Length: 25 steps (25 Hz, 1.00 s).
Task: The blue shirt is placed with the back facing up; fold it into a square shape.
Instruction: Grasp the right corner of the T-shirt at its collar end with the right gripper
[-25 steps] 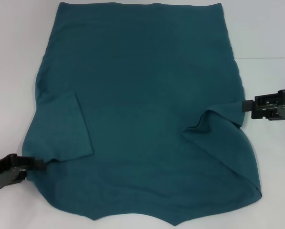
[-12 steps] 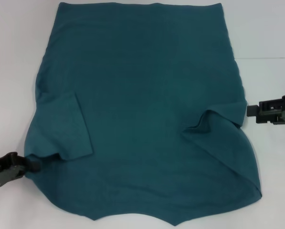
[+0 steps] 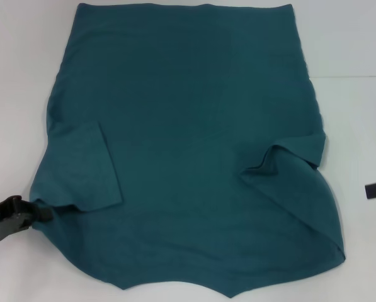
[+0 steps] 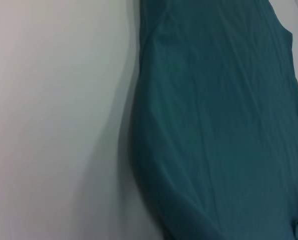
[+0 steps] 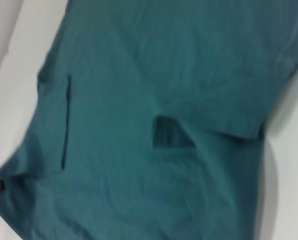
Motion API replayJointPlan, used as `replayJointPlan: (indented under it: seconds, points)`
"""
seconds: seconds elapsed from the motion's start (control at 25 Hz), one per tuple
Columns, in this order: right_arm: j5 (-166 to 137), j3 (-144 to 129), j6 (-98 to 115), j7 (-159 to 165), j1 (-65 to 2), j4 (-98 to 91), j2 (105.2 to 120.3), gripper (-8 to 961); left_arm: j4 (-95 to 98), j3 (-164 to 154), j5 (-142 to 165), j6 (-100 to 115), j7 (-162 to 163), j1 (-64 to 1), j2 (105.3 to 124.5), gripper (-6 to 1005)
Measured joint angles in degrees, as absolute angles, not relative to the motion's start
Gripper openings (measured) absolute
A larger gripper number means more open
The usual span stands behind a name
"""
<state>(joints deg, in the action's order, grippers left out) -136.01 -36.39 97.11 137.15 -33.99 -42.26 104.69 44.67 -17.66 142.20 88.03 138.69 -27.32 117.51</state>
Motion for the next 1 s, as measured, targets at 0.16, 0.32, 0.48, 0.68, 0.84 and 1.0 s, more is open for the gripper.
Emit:
replayJointPlan:
  seconds: [0.16,0.32,0.48,0.68,0.84,1.0]
  points:
    - [-138.66,-36.45,96.79,132.53,-33.88,-41.8,105.94,551,44.51,-17.66,142.2,87.88,138.64,-27.49,117.51,22]
    - [-142.15,-36.69,95.52,130.61,-34.31,-41.75,107.53,551,44.47,-17.66,142.2,87.87,138.68,-27.52,117.51,22]
    - [-143.46,-36.73,94.32,130.28,-34.54,-41.74,108.43,551,44.47,-17.66,142.2,87.79,138.69,-27.52,117.51,22]
    - [-143.46,-36.78,93.45,130.24,-34.6,-41.75,109.32,550,44.4,-17.67,142.2,87.33,138.75,-27.51,117.5,22]
    - [-143.51,-37.54,93.26,130.08,-34.69,-41.74,110.11,550,44.31,-17.67,142.2,87.17,138.79,-27.51,117.51,22]
    - [-143.54,-39.1,92.39,130.02,-34.75,-41.74,110.32,550,44.3,-17.67,142.2,87.15,138.8,-27.51,117.5,21]
